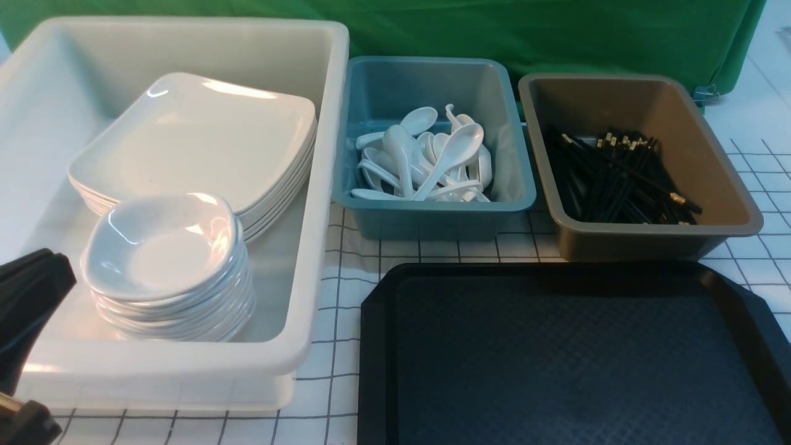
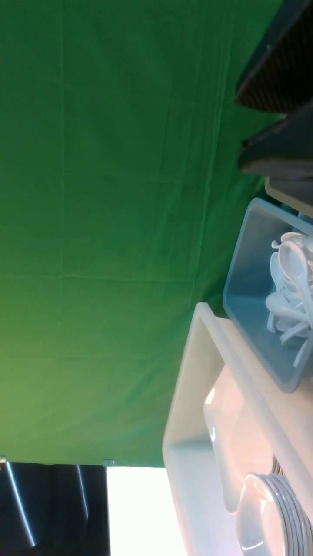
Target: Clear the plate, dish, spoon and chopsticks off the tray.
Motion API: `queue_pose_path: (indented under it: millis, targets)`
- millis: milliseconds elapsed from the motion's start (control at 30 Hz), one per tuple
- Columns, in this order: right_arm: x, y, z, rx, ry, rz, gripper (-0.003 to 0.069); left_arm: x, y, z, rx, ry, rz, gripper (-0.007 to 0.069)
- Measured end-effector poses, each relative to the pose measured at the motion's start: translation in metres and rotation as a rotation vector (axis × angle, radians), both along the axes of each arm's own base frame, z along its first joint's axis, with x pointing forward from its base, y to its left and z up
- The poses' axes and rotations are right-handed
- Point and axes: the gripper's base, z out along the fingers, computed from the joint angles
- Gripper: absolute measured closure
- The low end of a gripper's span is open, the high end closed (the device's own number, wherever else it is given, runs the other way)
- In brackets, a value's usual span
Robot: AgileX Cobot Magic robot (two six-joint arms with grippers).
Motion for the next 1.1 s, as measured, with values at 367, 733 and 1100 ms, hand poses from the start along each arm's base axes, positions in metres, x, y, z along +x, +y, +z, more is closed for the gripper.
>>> queue_pose_path:
  millis: [367,733,1100]
  targets:
    - [0.000,0.000,0.000,0.001,0.001,0.000,0.0468,0.000,0.004,-0.012,0.003,0.020,0.046,0.0624]
    - [0.000,0.000,0.000,0.001,0.001,0.000,0.0440,-0.024,0.026,-0.067,0.027,-0.059,0.299,0.0624]
    - [0.000,0.000,0.000,0.001,0.002,-0.001,0.0421,-0.023,0.026,-0.107,0.069,0.071,0.311,0.0624]
